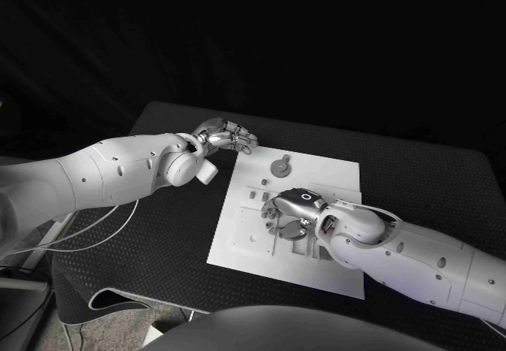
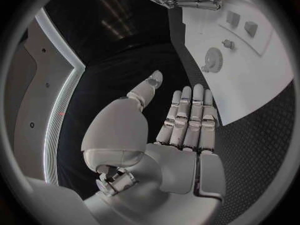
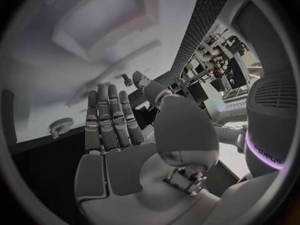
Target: Assemble the parts on the task board
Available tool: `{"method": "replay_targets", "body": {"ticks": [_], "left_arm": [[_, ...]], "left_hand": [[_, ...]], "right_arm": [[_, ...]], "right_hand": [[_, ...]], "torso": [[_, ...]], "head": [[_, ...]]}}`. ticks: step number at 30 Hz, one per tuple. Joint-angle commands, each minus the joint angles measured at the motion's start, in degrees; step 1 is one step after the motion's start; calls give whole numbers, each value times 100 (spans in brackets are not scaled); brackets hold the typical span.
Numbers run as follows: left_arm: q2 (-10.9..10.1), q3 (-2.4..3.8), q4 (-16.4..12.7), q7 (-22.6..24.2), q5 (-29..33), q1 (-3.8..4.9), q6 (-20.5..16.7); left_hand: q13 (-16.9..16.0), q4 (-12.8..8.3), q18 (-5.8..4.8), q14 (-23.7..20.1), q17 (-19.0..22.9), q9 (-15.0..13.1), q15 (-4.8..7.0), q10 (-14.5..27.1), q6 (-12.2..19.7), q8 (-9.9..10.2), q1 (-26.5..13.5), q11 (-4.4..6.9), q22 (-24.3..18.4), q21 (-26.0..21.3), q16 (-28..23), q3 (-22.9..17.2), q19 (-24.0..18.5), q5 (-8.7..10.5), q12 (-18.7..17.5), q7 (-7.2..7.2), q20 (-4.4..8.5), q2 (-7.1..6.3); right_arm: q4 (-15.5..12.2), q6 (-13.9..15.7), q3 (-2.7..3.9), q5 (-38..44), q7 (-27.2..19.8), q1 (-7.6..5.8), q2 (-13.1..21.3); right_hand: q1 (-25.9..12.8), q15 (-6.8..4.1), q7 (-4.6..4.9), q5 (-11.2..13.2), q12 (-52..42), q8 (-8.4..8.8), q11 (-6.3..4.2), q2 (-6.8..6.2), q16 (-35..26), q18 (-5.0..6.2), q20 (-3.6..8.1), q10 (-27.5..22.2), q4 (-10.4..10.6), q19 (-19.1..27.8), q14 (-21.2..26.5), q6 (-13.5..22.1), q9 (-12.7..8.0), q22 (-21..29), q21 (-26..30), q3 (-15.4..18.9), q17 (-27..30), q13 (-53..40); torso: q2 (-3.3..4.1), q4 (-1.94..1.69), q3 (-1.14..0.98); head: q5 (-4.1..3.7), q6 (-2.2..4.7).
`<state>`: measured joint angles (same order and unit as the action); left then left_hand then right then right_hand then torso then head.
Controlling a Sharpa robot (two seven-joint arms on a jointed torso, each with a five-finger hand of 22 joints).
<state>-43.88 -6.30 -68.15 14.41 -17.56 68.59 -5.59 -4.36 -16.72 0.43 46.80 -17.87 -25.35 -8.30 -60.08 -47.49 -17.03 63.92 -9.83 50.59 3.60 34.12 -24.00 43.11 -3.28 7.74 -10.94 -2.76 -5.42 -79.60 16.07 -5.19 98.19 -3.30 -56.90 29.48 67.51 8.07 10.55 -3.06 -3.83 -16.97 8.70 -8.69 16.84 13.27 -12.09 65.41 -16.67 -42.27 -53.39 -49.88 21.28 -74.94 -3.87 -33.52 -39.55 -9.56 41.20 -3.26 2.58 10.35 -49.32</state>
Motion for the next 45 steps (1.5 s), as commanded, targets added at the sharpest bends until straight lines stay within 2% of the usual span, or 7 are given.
{"method": "replay_targets", "body": {"ticks": [1,13,20,23,33,40,45], "left_arm": [[-4,3,2,31,36,6,90],[-31,3,9,-9,36,6,101],[-35,3,47,0,36,6,101],[-34,2,48,6,36,6,109],[-47,2,58,36,36,3,140],[-64,2,37,53,36,3,138],[-60,2,43,56,36,3,145]], "left_hand": [[7,9,-43,-8,-6,7,-34,41,29,10,7,6,-9,14,-23,31,-18,21,-39,-22,-27,52],[13,17,-43,-15,-21,8,-41,59,27,7,-22,-3,-28,17,-42,49,-26,22,-49,-23,-36,53],[10,19,-43,-10,-32,8,-41,44,25,5,-39,2,-38,22,-48,56,-23,22,-40,-21,-35,64],[9,19,-43,-9,-34,8,-40,41,25,4,-42,3,-40,23,-49,57,-23,22,-38,-21,-35,67],[8,16,-43,-7,-45,12,-39,33,36,10,-51,8,-50,25,-57,63,-21,22,-33,-25,-33,71],[8,13,-43,-14,-48,13,-41,32,40,11,-52,9,-56,23,-66,64,-27,22,-32,-26,-34,73],[8,14,-43,-16,-50,13,-42,31,40,10,-52,9,-59,23,-69,65,-28,22,-31,-26,-35,76]], "right_arm": [[-85,123,-5,-110,-18,12,108],[-621,544,171,-1598,-750,-400,662],[-822,456,452,-1631,-646,-639,1037],[-794,130,540,-1367,-457,-705,1210],[-776,-342,551,-475,-259,-744,1474],[-716,-594,457,77,92,-682,1587],[-610,-575,408,261,206,-586,1558]], "right_hand": [[-11,-21,6,7,-31,11,-17,-85,30,-108,4,-18,3,50,-36,24,-10,-140,-10,29,-27,7],[-125,-17,20,6,-53,24,-25,-110,20,-121,8,0,28,56,-35,72,-24,-142,-35,34,-68,7],[-139,-40,29,6,-90,11,-55,-72,43,-111,20,58,29,16,-88,70,-23,-146,-65,10,-103,-10],[-145,-75,15,6,-133,-17,-97,-60,72,-98,29,136,24,-35,-154,37,-13,-147,-97,4,-133,-32],[-269,-126,8,5,-175,-37,-152,-165,87,-119,30,244,57,-3,-248,39,-10,-142,-99,26,-179,-58],[-387,61,-61,2,11,-41,59,-451,-150,-298,-3,-203,234,529,115,103,-20,-142,15,-90,-166,77],[-377,84,-92,6,-5,-45,79,-515,-175,-327,1,-274,305,615,173,123,-21,-147,-5,-133,-186,100]], "torso": [[-1,9,1],[-2,25,-4],[-2,23,-4],[-1,16,-7],[11,24,-20],[3,19,-6],[6,8,-7]], "head": [[-10,17],[-104,121],[-173,173],[-209,200],[-275,240],[-337,259],[-358,257]]}}
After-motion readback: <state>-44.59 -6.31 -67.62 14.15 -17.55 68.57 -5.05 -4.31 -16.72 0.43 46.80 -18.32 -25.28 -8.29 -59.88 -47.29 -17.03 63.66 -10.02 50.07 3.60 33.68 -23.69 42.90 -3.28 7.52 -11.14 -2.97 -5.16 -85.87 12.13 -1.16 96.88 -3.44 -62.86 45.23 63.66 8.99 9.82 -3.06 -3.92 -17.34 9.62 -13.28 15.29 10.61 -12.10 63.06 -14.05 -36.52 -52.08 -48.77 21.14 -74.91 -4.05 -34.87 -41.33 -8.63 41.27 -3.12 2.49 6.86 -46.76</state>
